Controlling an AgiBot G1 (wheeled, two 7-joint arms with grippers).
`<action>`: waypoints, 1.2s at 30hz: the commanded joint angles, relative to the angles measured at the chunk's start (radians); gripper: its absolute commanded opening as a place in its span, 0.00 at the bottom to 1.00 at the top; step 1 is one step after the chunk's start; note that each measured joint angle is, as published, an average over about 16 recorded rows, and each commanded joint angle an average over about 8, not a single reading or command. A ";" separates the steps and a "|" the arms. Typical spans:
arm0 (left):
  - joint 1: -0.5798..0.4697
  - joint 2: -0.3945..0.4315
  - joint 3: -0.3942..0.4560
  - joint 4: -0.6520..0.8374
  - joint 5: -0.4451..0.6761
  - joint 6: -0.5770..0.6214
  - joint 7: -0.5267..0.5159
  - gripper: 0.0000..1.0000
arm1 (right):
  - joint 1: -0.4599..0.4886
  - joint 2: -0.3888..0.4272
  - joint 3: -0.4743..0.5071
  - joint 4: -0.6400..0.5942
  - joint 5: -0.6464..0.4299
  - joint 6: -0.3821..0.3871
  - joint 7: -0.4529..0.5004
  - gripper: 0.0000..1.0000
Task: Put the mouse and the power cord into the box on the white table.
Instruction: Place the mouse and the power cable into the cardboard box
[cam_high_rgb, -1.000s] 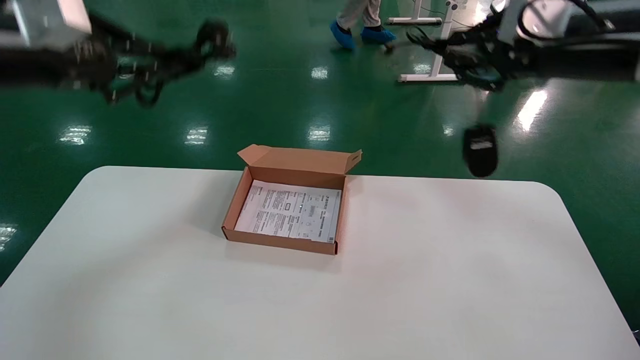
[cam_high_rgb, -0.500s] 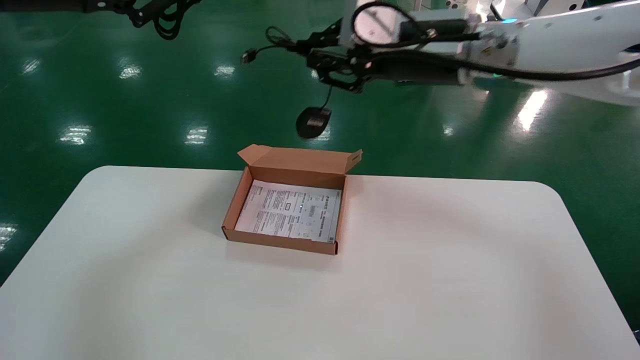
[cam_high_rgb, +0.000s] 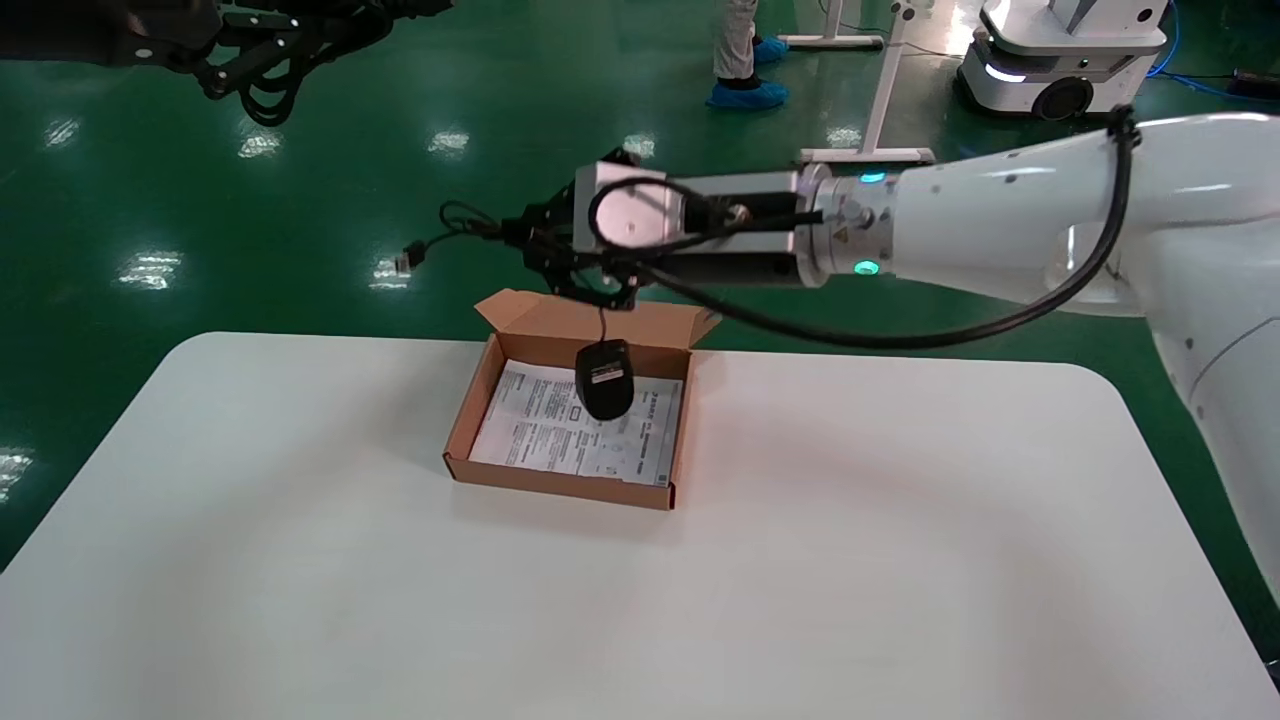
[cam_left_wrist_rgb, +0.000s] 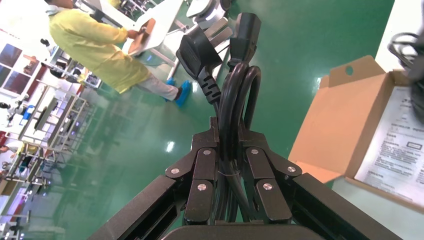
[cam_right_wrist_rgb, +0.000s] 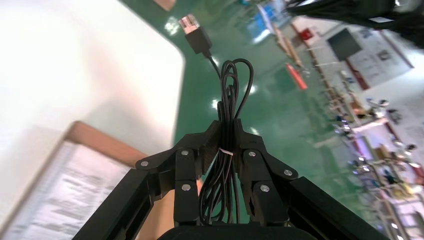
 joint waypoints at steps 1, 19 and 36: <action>-0.003 -0.003 0.004 0.002 0.007 0.003 -0.005 0.00 | -0.020 -0.001 -0.024 0.030 0.005 0.001 0.014 0.01; 0.006 -0.027 0.018 -0.057 0.023 0.020 -0.064 0.00 | -0.076 0.006 -0.215 0.115 0.075 0.068 0.075 1.00; 0.037 -0.063 0.023 -0.149 0.027 0.013 -0.125 0.00 | -0.063 0.009 -0.303 0.104 0.164 0.087 0.062 1.00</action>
